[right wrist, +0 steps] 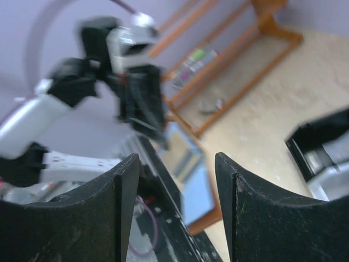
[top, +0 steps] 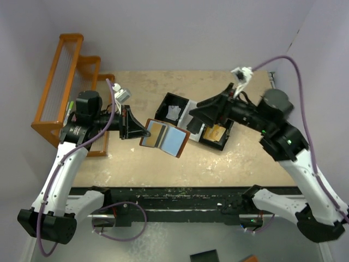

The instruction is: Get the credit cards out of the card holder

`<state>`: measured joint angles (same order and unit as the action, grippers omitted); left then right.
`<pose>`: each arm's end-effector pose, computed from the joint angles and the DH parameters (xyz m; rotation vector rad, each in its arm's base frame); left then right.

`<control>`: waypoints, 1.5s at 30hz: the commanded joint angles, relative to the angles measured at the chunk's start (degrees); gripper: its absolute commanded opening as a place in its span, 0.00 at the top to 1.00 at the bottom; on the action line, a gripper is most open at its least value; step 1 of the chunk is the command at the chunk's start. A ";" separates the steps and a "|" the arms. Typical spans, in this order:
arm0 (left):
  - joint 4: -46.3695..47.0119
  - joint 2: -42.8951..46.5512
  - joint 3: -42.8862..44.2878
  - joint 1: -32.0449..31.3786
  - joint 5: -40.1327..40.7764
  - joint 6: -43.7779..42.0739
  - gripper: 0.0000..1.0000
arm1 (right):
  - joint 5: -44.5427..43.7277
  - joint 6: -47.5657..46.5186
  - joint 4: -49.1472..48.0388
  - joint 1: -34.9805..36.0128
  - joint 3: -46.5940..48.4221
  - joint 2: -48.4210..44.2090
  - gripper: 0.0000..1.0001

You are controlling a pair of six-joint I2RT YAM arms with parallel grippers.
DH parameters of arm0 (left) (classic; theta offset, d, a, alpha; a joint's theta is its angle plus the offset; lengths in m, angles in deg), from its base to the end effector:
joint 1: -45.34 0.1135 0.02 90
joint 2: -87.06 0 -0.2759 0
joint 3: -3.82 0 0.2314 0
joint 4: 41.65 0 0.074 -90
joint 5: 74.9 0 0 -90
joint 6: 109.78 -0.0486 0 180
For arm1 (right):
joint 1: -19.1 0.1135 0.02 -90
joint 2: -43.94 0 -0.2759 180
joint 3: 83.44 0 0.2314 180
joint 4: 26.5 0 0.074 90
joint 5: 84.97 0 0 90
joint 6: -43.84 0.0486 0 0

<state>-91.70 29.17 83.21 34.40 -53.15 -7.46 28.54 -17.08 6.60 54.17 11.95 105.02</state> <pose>0.1578 -0.0765 0.3880 0.7318 1.8820 -1.4677 0.1495 0.1286 0.4879 -0.4349 1.6237 1.1817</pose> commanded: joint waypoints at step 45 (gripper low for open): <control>43.81 3.22 -7.42 0.22 -9.17 40.05 1.00 | 12.52 41.06 -79.04 10.15 -36.44 8.10 0.69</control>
<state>-52.01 30.83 75.17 34.73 -60.14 30.61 40.78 19.35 -59.17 63.81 -23.99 112.49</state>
